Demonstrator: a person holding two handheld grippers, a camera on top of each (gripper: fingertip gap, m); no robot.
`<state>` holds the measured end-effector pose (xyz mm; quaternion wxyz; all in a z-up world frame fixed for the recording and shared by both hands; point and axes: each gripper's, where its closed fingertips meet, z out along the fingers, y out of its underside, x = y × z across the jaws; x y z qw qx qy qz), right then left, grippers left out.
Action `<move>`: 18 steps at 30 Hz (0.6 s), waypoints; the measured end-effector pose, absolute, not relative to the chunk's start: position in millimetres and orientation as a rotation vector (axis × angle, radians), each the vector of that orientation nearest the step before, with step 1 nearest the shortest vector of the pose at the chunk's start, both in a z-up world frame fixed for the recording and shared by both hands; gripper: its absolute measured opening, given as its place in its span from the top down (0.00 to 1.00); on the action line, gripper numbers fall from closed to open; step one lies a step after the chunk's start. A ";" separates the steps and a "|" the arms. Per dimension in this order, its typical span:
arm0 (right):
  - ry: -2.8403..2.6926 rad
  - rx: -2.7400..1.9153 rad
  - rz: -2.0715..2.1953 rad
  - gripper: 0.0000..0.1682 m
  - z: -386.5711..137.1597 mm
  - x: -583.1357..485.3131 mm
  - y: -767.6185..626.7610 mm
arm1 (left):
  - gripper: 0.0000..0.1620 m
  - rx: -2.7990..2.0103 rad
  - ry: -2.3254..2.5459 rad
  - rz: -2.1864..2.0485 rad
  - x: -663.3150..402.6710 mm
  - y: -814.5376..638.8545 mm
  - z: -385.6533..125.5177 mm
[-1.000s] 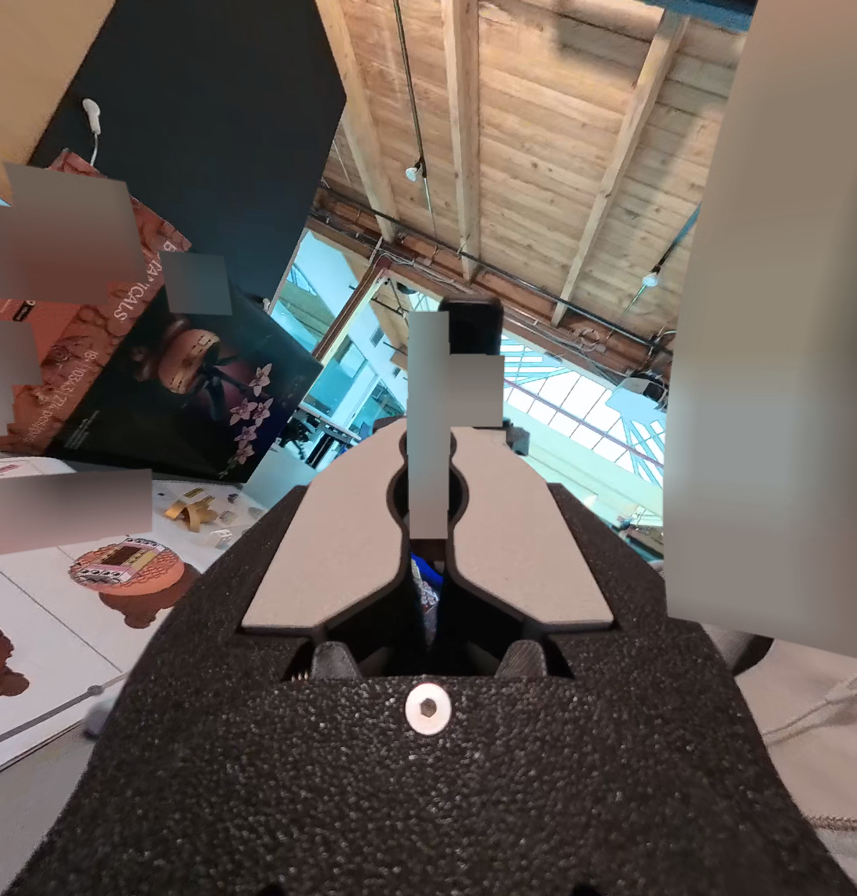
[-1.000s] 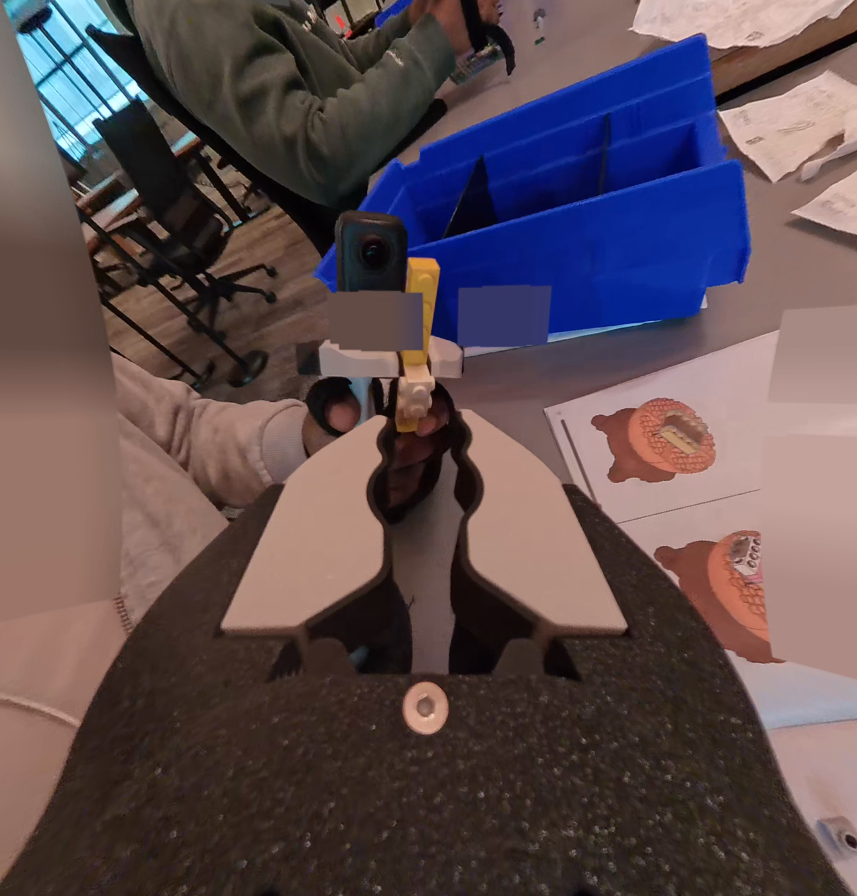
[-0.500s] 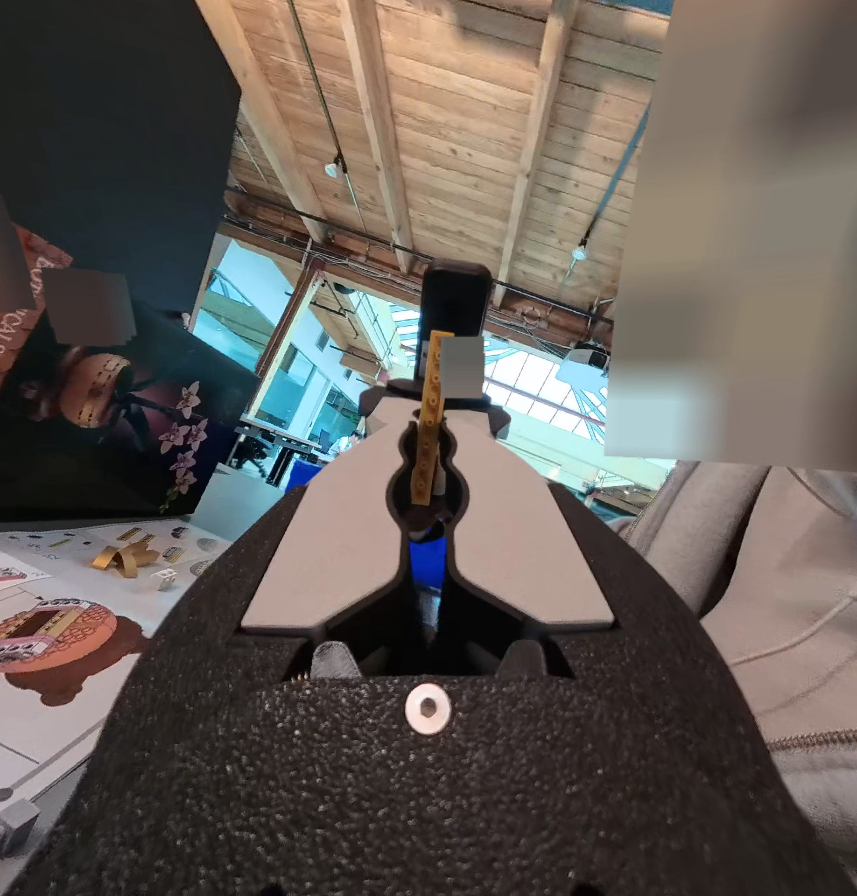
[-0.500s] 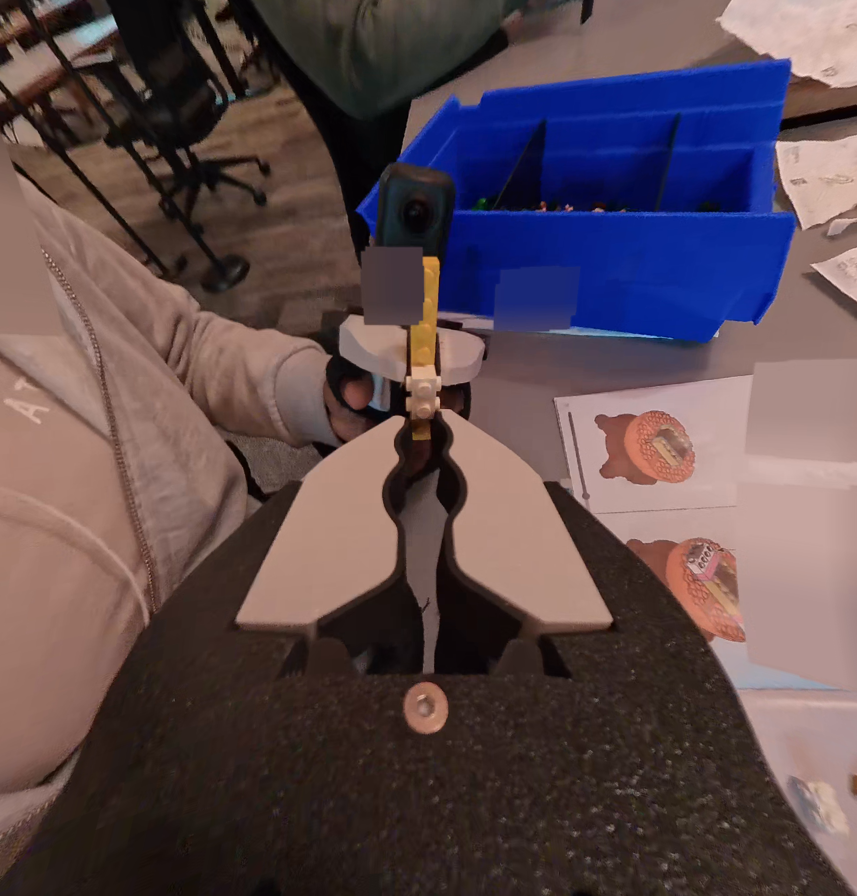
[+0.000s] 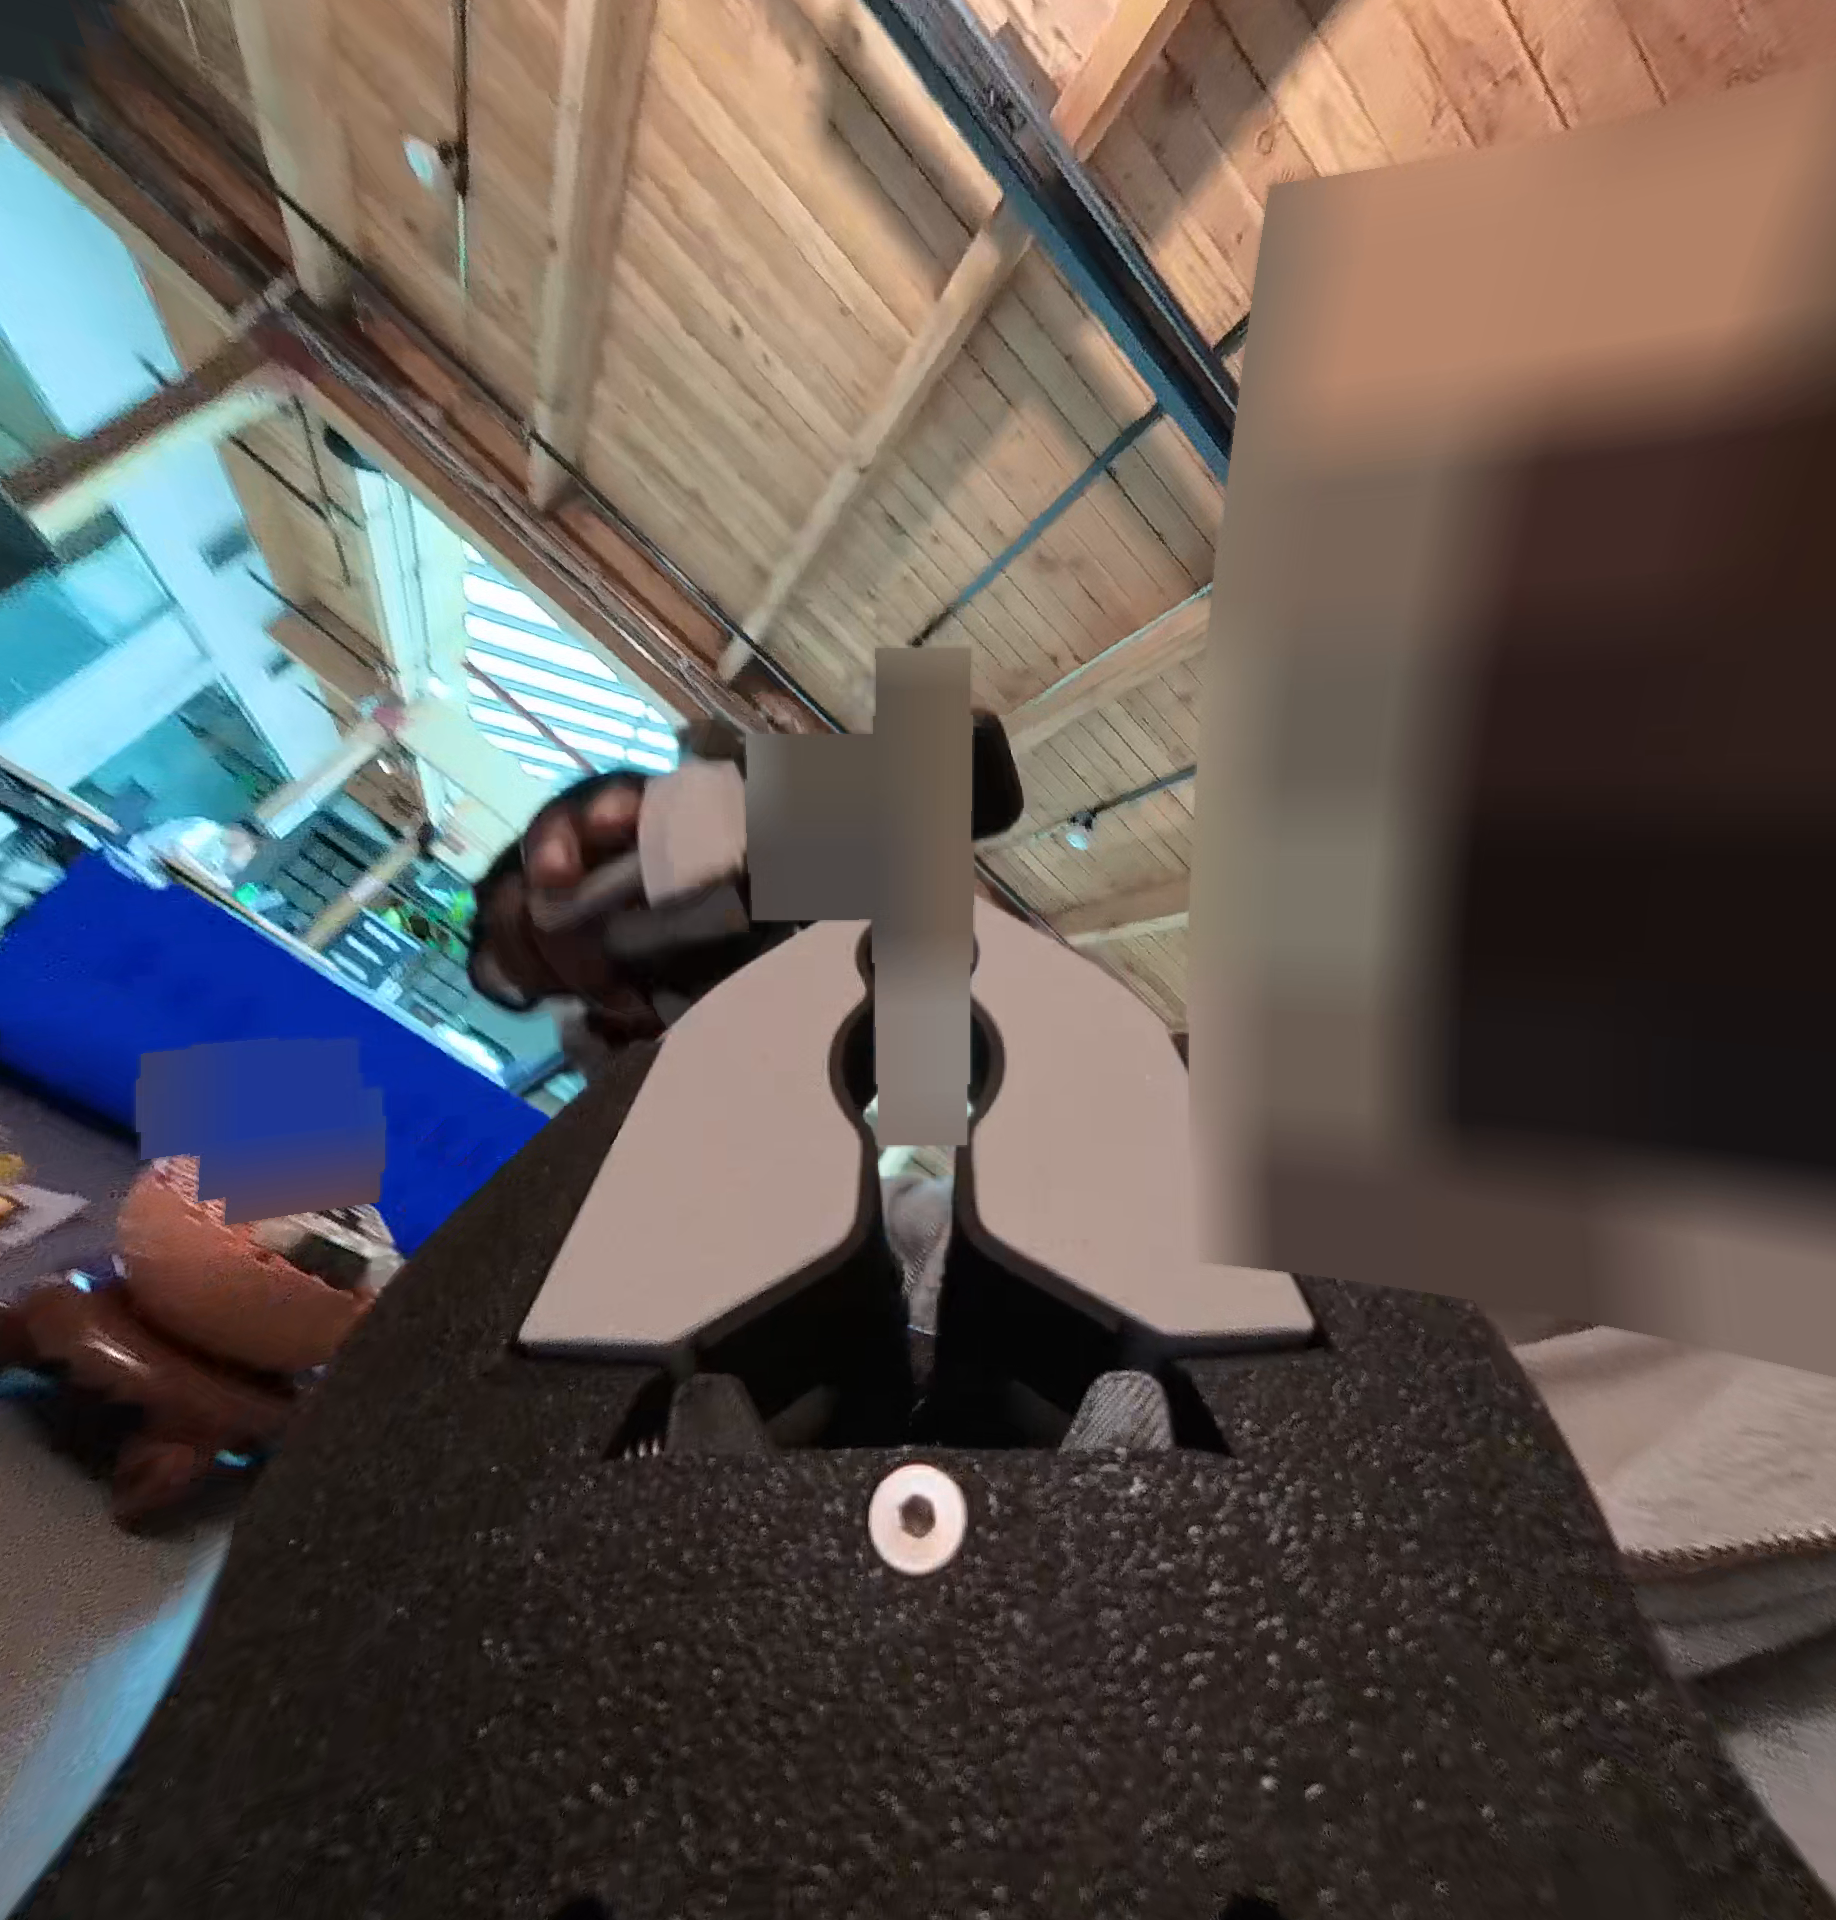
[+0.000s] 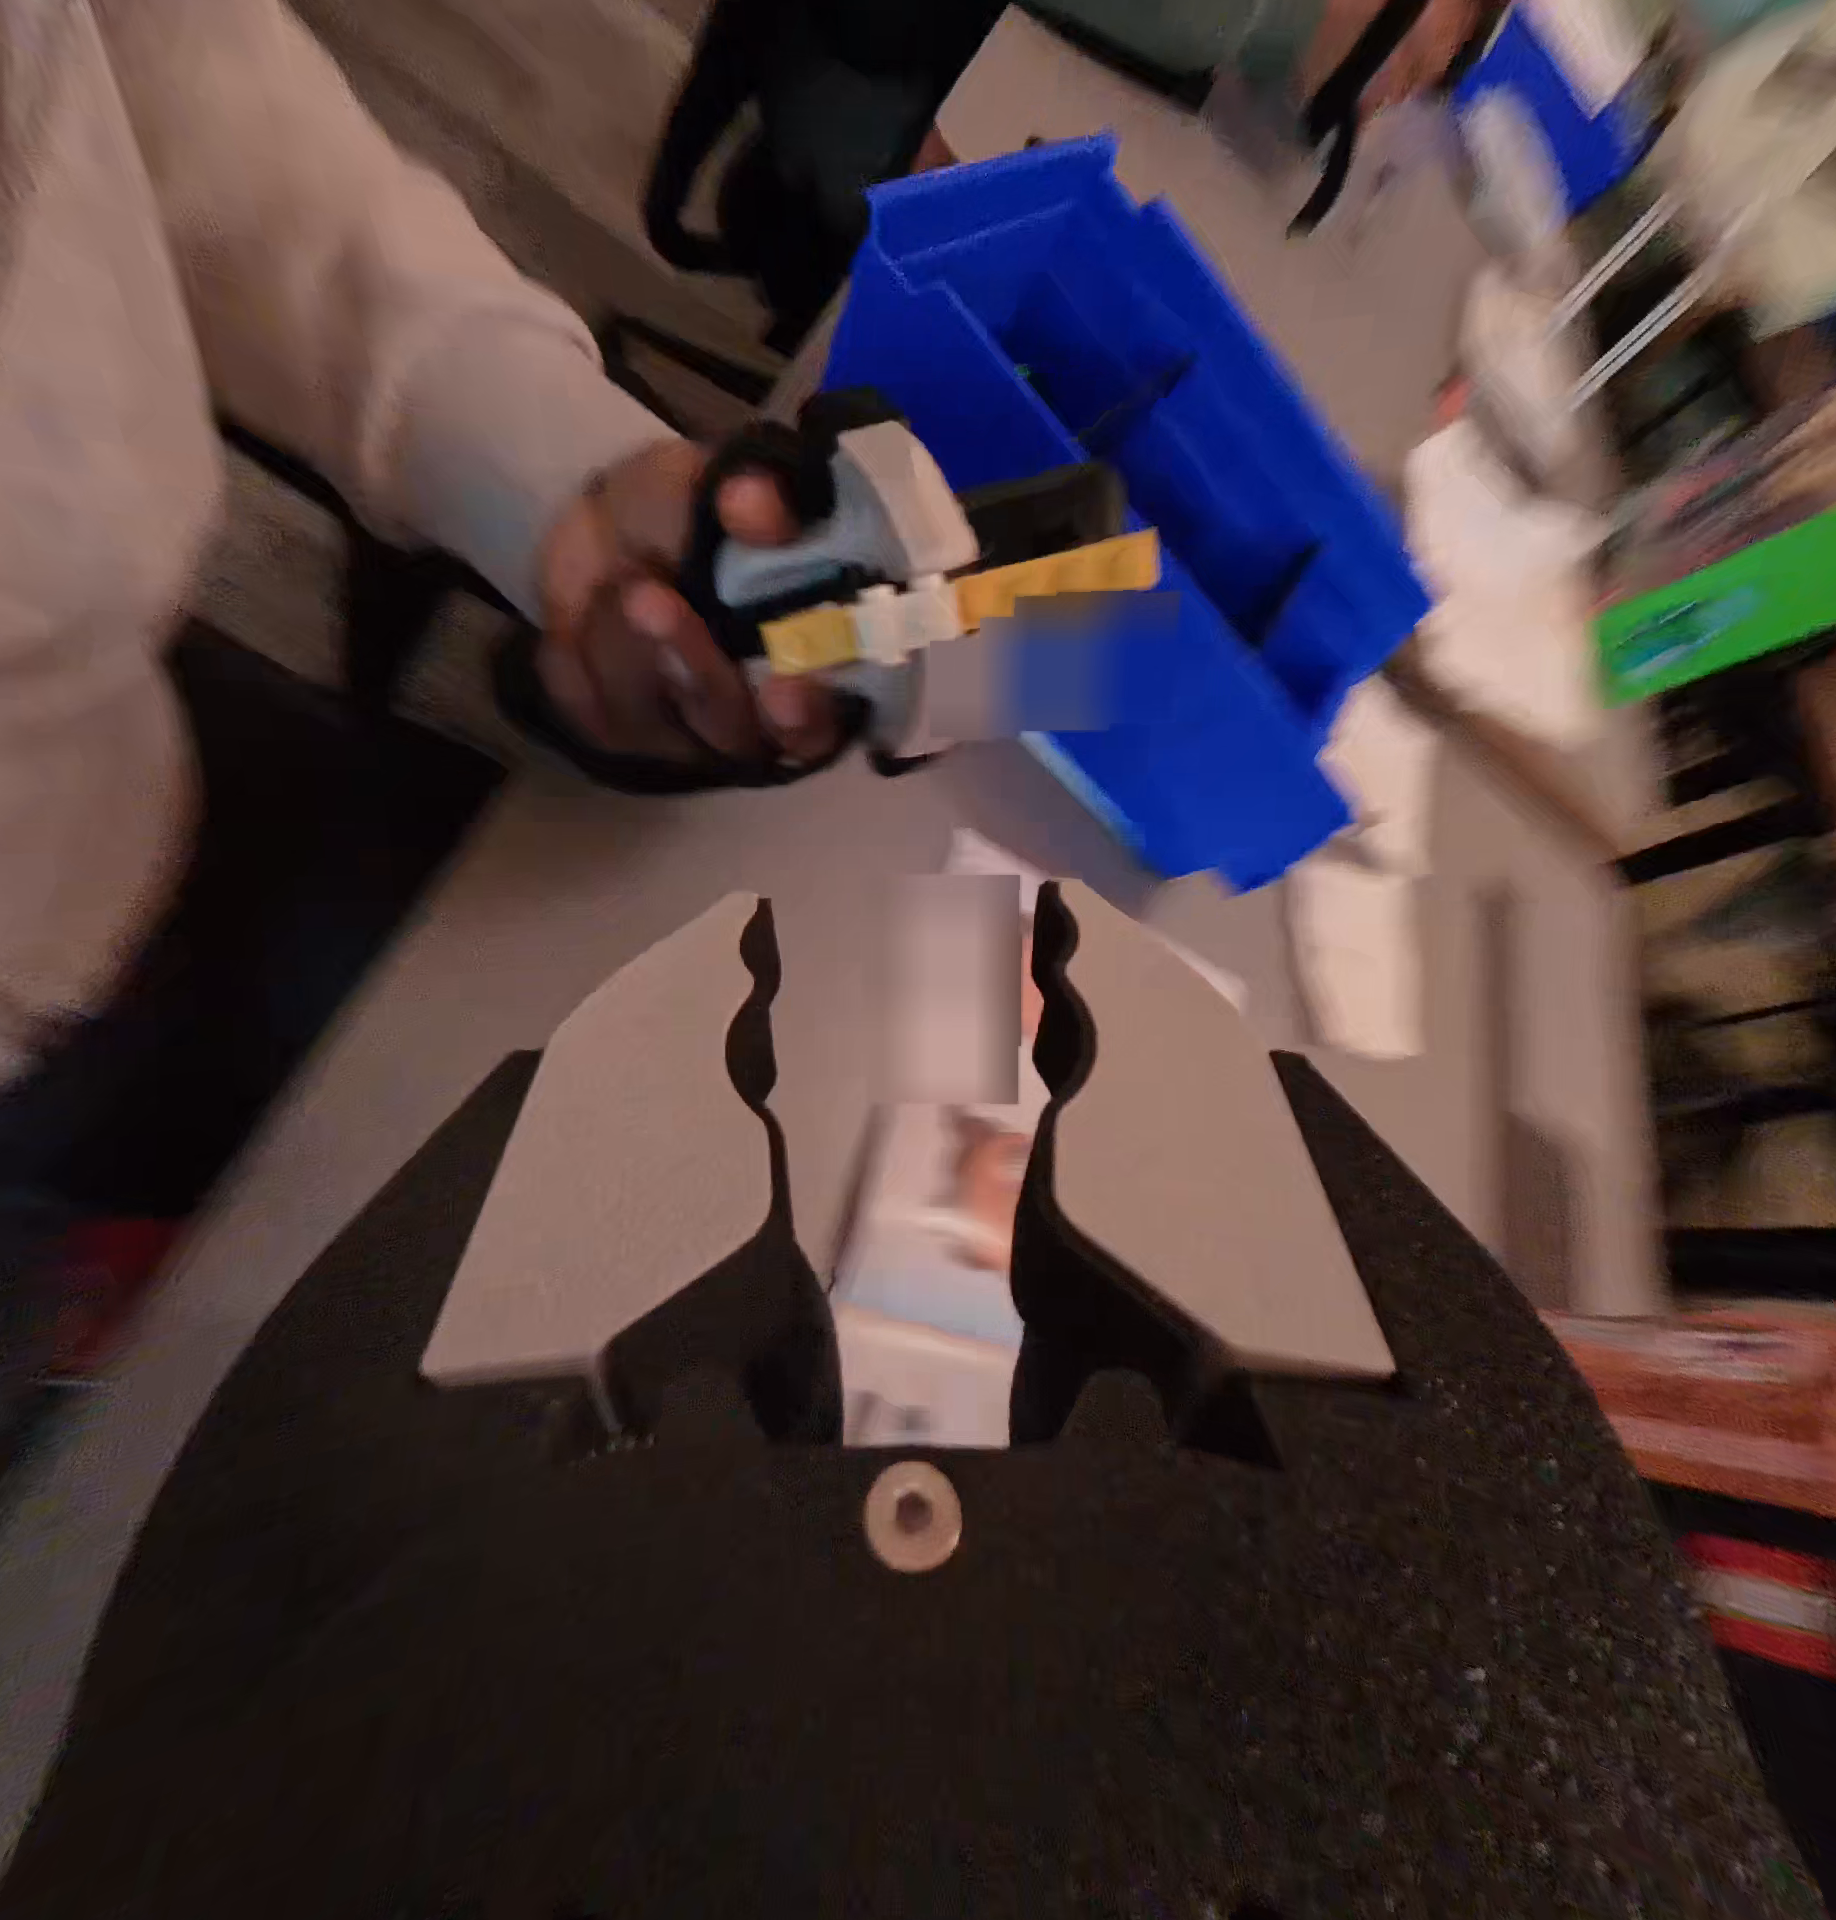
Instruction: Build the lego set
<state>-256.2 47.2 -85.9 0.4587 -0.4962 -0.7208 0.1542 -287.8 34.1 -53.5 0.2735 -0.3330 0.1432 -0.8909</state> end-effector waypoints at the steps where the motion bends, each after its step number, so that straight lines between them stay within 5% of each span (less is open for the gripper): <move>1: -1.771 -1.084 0.253 0.73 -76.3 -257.0 52.3 | 0.96 -0.902 0.429 -2.433 -284.5 27.8 -53.1; 9: -2.070 -0.535 -0.178 0.76 -55.1 -261.5 35.5 | 0.96 -1.050 0.522 -2.630 -261.6 10.5 -66.6; 18: -2.174 -0.503 -0.279 0.95 -77.7 -261.1 29.5 | 0.94 -1.077 0.614 -2.693 -251.1 -0.8 -69.1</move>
